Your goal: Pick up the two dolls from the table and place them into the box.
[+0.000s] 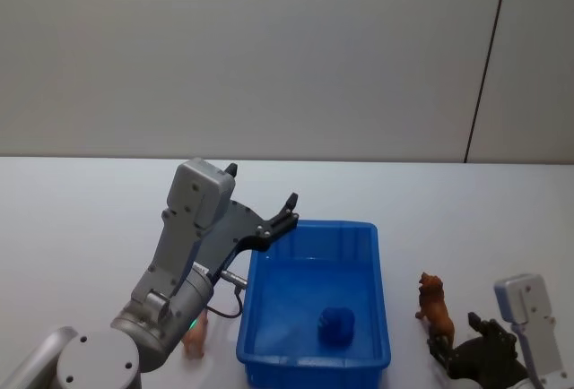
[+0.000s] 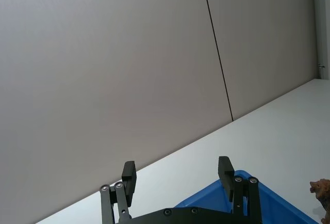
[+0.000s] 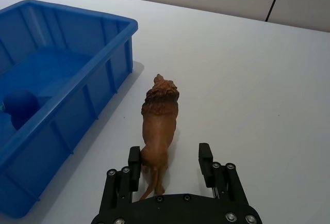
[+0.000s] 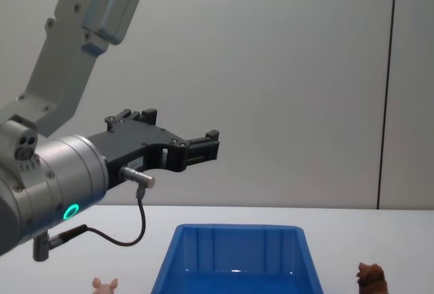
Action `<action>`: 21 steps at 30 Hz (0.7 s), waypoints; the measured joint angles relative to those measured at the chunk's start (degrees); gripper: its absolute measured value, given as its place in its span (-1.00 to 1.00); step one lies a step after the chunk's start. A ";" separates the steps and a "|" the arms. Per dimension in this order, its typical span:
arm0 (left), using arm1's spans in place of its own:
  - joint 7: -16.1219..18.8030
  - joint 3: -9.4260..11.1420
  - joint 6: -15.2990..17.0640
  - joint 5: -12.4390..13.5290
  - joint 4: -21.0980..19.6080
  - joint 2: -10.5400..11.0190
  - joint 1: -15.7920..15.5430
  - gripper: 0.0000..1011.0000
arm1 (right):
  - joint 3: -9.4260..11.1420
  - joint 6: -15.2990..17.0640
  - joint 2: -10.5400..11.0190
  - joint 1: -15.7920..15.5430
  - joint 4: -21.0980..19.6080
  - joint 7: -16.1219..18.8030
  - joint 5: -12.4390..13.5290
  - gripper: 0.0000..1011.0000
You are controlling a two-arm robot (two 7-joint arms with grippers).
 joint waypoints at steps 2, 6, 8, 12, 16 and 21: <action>0.00 0.00 0.00 0.00 0.00 0.00 0.00 0.98 | -0.04 -0.04 -0.12 0.09 0.26 0.00 0.00 0.30; 0.00 0.00 0.00 0.00 0.00 0.00 0.00 0.98 | -0.11 -0.19 -0.37 0.31 0.75 0.06 -0.04 0.11; 0.00 0.00 0.00 0.00 0.00 0.00 0.00 0.98 | -0.13 -0.31 -0.48 0.40 0.93 0.14 -0.10 -0.06; 0.00 0.00 0.00 0.00 0.00 0.00 0.00 0.98 | -0.19 -0.61 -0.63 0.53 1.03 0.36 -0.29 -0.29; 0.00 0.00 0.00 0.00 0.00 0.00 0.00 0.98 | -0.24 -1.05 -0.73 0.59 0.96 0.59 -0.59 -0.44; 0.00 0.00 0.00 0.00 0.00 0.00 0.00 0.98 | -0.30 -2.09 -0.77 0.64 0.06 0.96 -1.29 -0.44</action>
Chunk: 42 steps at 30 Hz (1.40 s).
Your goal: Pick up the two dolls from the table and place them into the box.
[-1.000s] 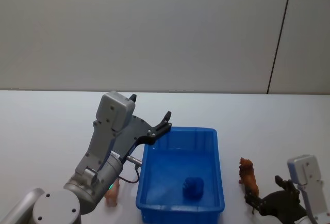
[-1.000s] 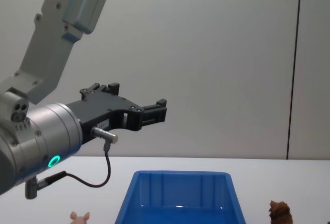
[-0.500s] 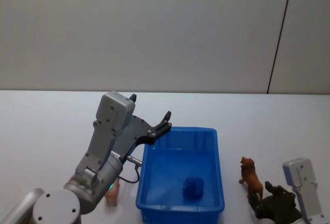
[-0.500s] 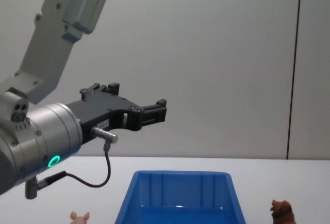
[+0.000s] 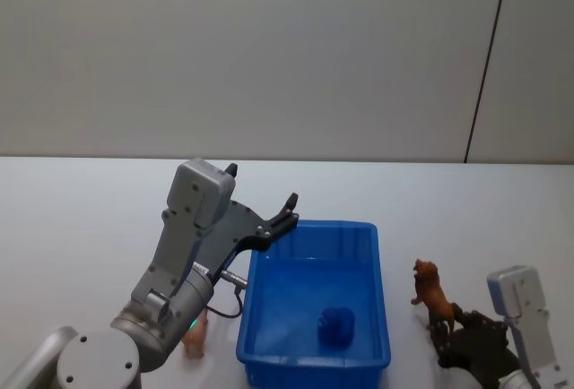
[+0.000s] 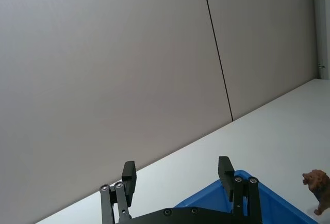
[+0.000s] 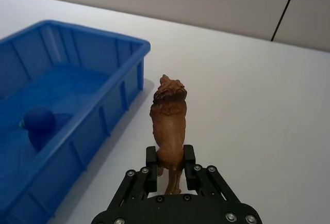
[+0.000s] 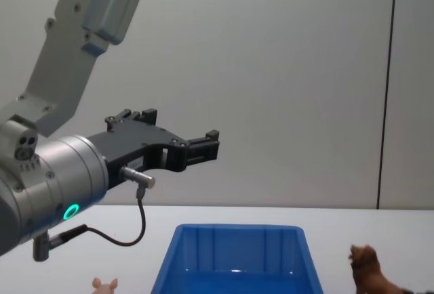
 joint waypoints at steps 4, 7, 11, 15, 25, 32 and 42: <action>0.00 0.00 0.00 0.00 0.00 0.00 0.00 0.98 | -0.03 -1.19 -0.03 0.12 -1.43 0.51 -0.62 -0.44; 0.00 0.00 0.00 0.00 0.00 0.00 0.00 0.98 | -0.05 -1.78 -0.08 0.29 -2.22 0.96 -0.85 -0.44; 0.00 0.00 0.00 0.00 0.00 0.00 0.00 0.98 | -0.16 -2.84 -0.28 0.86 -3.70 2.55 -1.09 -0.44; 0.00 0.00 0.00 0.00 0.00 0.00 0.00 0.98 | -0.41 -3.42 -0.74 1.73 -4.61 4.45 -1.15 -0.44; 0.00 0.00 0.00 0.00 0.00 0.00 0.00 0.98 | -1.61 -2.63 -3.06 5.14 -4.15 9.76 -1.26 -0.44; 0.00 0.00 0.00 0.00 0.00 0.00 0.00 0.98 | -2.54 -0.48 -5.00 7.78 -1.70 11.80 -1.67 -0.16; 0.00 0.00 0.00 0.00 0.00 0.00 0.00 0.98 | -3.10 1.28 -6.24 9.26 -0.03 10.88 -2.65 0.48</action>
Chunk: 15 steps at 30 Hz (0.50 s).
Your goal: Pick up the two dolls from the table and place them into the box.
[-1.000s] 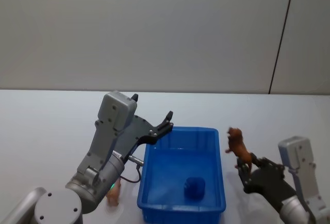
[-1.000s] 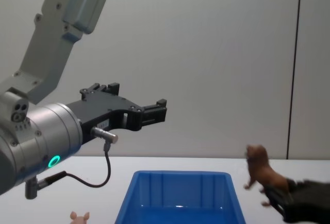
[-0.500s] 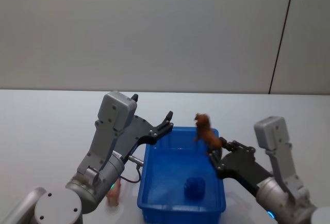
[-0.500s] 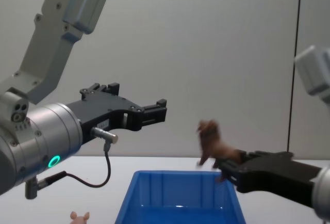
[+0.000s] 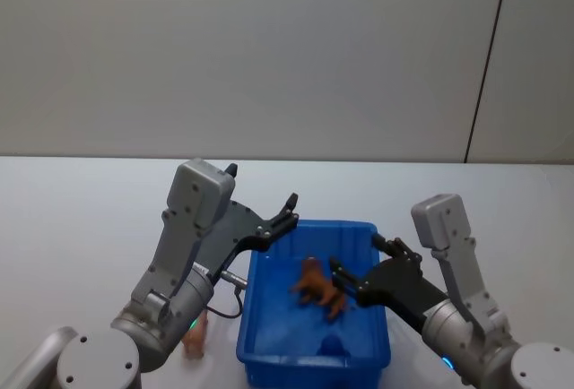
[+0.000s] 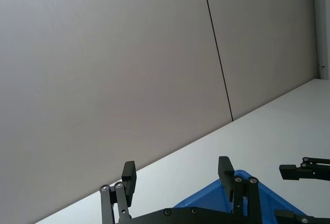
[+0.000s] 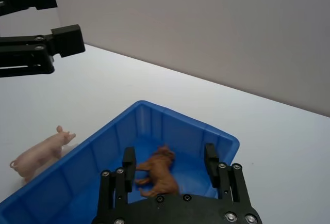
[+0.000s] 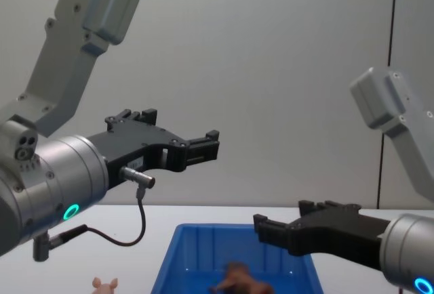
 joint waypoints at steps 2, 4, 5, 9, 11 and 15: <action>0.00 0.00 0.00 0.00 0.00 0.00 0.00 0.98 | -0.03 0.20 -0.04 0.01 0.00 -0.95 -0.40 0.63; 0.00 0.00 0.00 0.00 0.00 0.00 0.00 0.98 | -0.03 0.36 -0.02 -0.14 -0.24 -2.17 -0.82 0.73; 0.00 0.00 0.00 0.00 0.00 0.00 0.00 0.98 | -0.02 0.39 0.00 -0.22 -0.36 -2.45 -0.90 0.80; 0.00 0.00 0.00 0.00 0.00 0.00 0.00 0.98 | 0.14 0.60 0.28 -0.90 -1.27 -4.85 -1.58 0.98; 0.00 0.00 0.00 0.00 0.00 0.00 0.00 0.98 | 0.26 0.73 0.55 -1.43 -1.94 -6.31 -1.91 0.98; 0.00 0.00 0.00 0.00 0.00 0.00 0.00 0.98 | 0.60 0.99 1.16 -2.63 -3.36 -9.03 -2.34 0.98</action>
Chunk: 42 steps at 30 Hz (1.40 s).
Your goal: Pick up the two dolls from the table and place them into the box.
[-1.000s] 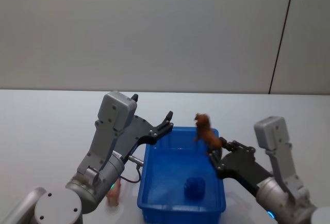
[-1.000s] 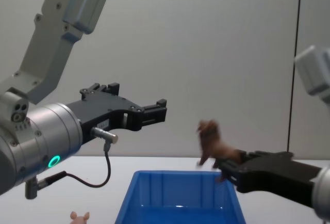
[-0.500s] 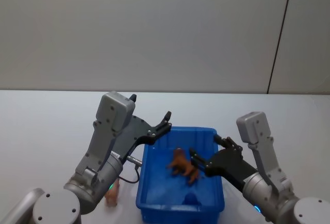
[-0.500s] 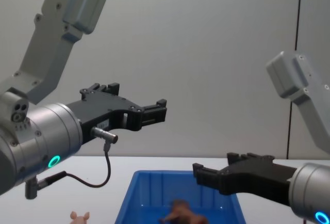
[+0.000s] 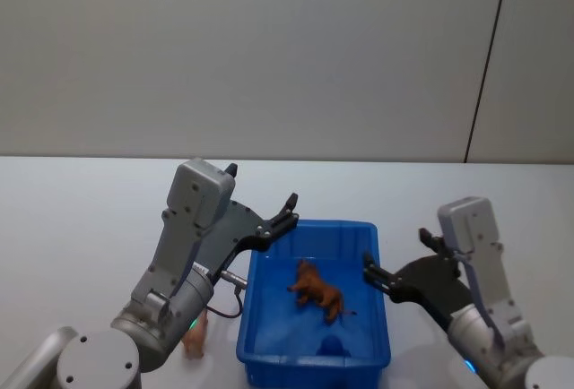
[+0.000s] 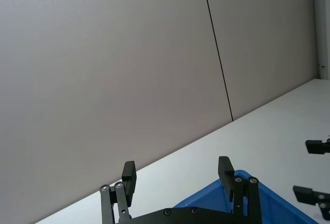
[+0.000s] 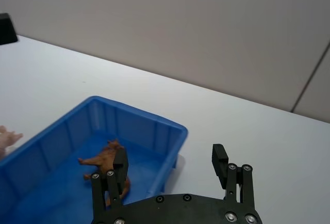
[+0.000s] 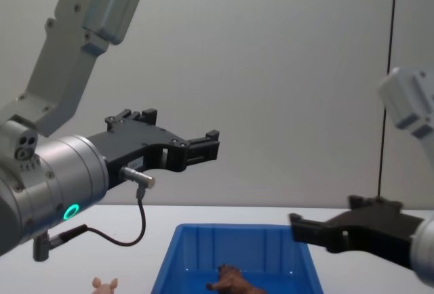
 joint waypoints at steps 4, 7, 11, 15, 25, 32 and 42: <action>0.00 0.00 0.00 0.00 0.00 0.00 0.00 0.98 | 0.49 0.27 0.87 -1.53 -1.62 -2.67 -0.19 0.98; 0.00 0.00 0.00 0.00 0.00 0.00 0.00 0.98 | 0.90 0.45 1.57 -2.73 -2.81 -4.66 -0.19 0.98; -0.01 0.00 0.00 0.00 0.00 -0.02 0.00 0.98 | 1.33 0.63 2.38 -4.07 -4.20 -6.66 -0.19 0.98; -0.01 -0.01 0.07 0.00 -0.02 -0.05 0.04 0.98 | 1.69 0.80 3.03 -5.19 -5.30 -8.27 -0.19 0.98; 2.27 -0.25 3.42 -0.97 -0.95 -0.15 0.63 0.98 | 2.16 0.98 3.83 -6.56 -6.64 -10.31 -0.15 0.98; 5.16 -0.69 8.34 -3.07 -2.11 0.05 1.71 0.98 | 2.31 1.05 4.10 -7.03 -7.10 -11.00 -0.15 0.98; 8.15 -1.40 14.63 -6.06 -2.80 0.77 3.25 0.98 | 2.43 1.11 4.32 -7.38 -7.45 -11.52 -0.15 0.98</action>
